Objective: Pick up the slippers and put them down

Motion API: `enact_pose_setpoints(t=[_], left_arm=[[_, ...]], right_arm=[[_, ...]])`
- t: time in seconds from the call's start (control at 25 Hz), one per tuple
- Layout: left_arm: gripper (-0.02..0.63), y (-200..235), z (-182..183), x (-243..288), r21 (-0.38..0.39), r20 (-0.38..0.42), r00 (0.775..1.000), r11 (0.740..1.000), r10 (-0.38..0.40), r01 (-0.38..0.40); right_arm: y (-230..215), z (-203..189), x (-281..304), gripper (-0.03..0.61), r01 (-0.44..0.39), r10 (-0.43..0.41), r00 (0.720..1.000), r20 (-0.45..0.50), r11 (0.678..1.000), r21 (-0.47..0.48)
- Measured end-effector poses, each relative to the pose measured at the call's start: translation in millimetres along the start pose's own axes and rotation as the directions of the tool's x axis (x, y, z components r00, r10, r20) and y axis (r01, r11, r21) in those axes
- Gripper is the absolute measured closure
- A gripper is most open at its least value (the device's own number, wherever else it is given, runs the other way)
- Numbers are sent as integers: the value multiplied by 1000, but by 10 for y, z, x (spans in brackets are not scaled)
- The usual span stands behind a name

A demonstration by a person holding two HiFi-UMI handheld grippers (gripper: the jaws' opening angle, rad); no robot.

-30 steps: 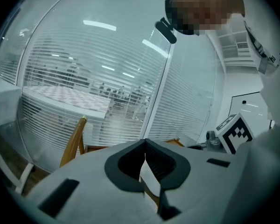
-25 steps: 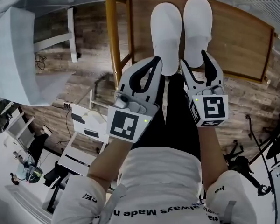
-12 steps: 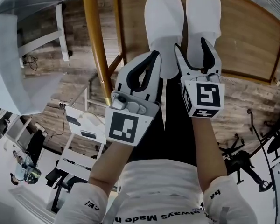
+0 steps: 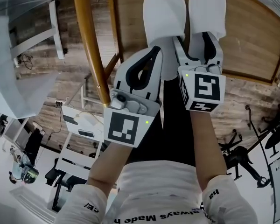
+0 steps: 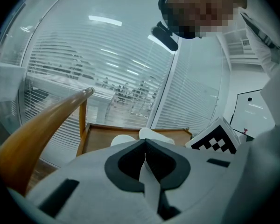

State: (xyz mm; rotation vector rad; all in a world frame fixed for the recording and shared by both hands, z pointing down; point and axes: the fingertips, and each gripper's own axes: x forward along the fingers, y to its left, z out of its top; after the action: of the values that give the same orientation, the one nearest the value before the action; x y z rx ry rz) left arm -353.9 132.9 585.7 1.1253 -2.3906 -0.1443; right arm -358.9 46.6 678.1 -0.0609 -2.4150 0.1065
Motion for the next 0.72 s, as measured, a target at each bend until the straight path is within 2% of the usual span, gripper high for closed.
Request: enact_pose_setpoints(t=[0.72], left_arm=[[601,44,2,55,-12,-7,1000,1000,-7,7]], right_arm=[[-66,212,182,301,44,-42,997,69,999,-25]])
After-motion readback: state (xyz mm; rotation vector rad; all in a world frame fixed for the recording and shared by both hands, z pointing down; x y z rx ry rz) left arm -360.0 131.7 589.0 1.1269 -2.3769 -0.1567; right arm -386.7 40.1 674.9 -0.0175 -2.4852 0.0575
